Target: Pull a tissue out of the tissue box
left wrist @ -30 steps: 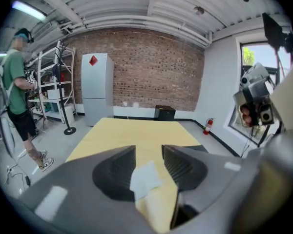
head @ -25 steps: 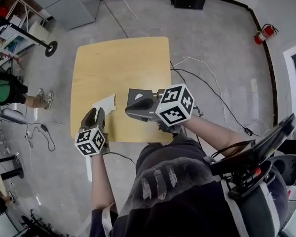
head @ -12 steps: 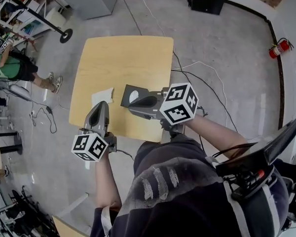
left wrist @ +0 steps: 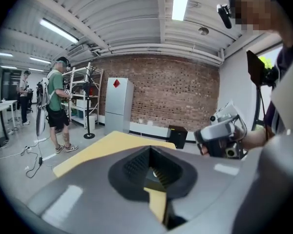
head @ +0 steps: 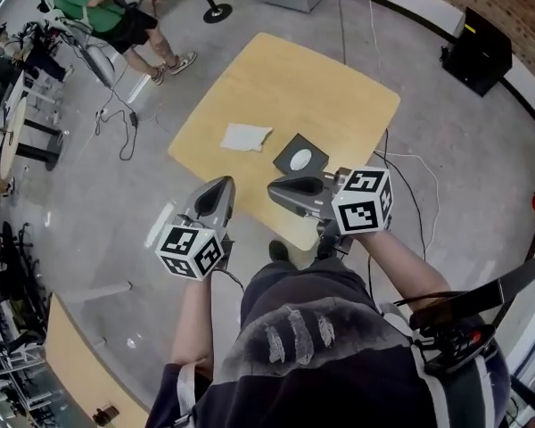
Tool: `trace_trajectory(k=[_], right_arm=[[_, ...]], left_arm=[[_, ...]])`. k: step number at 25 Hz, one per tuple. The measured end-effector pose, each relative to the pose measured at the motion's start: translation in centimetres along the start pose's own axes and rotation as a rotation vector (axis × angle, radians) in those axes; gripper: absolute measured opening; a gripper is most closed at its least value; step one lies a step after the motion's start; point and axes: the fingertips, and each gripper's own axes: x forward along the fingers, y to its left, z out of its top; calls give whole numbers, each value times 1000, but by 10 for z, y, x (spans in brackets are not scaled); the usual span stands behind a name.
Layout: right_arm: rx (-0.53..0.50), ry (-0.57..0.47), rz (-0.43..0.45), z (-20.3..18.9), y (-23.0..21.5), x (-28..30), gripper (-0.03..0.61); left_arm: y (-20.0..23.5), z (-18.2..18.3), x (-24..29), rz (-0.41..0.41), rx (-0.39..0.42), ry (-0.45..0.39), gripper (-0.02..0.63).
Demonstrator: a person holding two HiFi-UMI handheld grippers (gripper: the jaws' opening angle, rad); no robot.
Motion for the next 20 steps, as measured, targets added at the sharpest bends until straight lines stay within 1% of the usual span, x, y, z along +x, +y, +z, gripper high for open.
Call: trace_trajectory(k=[2,4,7,11,16,20], right_arm=[[-14,19,21,-3,8,19,-2],[-32,40,40,-9,19,35,-2],[-48,67,57,-17,40,57,-2],[-76,93,53,-30,64,67,-2],[-85,103,43,-60,103,86,-2],[-116,113,25,-84,133,106,-2]], left_arm=[[12,-3,-14,3,-11,-14,0],[19,-8,-27,-10,-24,-26,0],[27,-17,-49,-18,-23,-34,0],[21,-23,-74,-39,-20,-76,0],[13,-30,-128,-87,-46,-142,0],[10,-38,-172,-106,-27,-179,1]])
